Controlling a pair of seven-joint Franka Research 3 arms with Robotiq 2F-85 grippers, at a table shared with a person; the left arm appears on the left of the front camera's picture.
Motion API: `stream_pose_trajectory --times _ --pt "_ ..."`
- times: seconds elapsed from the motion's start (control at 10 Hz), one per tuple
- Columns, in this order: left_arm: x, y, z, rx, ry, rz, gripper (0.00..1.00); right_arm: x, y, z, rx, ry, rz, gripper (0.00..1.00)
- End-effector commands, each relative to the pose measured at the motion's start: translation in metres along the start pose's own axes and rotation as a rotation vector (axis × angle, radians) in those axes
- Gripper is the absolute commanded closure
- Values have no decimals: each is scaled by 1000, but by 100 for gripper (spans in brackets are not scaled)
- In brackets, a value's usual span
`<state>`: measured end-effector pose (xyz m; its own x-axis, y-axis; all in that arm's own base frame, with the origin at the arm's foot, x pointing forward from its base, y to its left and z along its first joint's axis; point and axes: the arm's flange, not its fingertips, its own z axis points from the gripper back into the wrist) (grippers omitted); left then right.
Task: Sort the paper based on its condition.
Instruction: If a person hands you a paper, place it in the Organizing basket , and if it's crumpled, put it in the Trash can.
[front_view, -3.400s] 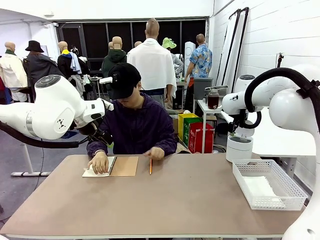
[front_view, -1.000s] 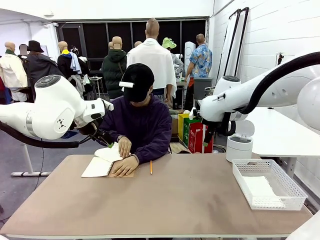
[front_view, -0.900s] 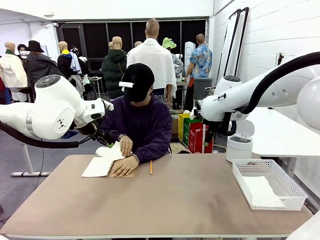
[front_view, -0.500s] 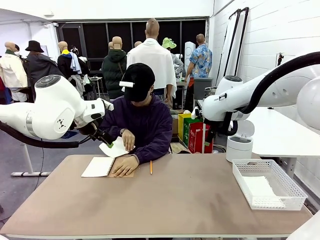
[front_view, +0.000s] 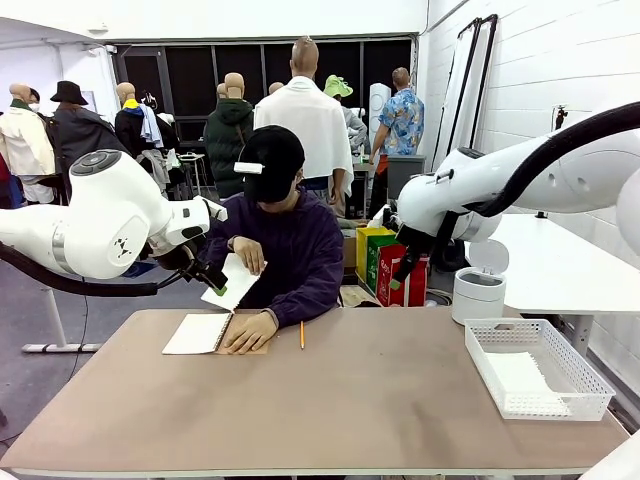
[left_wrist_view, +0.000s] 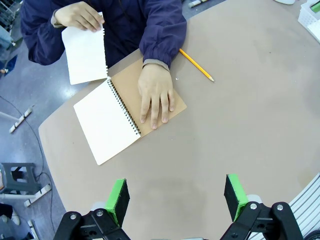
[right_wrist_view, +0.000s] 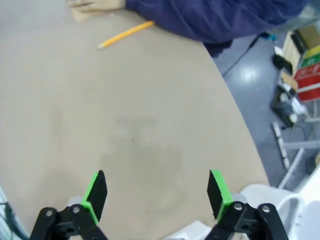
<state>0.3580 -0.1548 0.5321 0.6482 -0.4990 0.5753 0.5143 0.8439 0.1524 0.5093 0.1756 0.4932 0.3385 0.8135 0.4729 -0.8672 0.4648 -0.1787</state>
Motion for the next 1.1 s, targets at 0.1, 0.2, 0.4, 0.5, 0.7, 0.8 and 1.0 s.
stream_pose_trajectory --times 0.1,0.2,0.4,0.5,0.7,0.8,1.0 --pt "0 1 -1 6 -7 -4 0 -19 35 6 37 -154 101 0" --pt "0 1 -1 6 -7 -4 0 -20 48 8 50 -182 128 0" --pt "0 1 -1 6 -7 -4 0 -21 69 11 55 -215 167 0" --pt "0 1 -1 6 -7 -4 0 -21 77 13 56 -228 183 0" --pt "0 1 -1 6 -7 -4 0 -21 86 15 73 -261 208 0" --pt "0 1 -1 6 -7 -4 0 -20 90 14 81 -265 216 0" --pt "0 1 -1 6 -7 -4 0 -18 91 12 91 -243 223 0"
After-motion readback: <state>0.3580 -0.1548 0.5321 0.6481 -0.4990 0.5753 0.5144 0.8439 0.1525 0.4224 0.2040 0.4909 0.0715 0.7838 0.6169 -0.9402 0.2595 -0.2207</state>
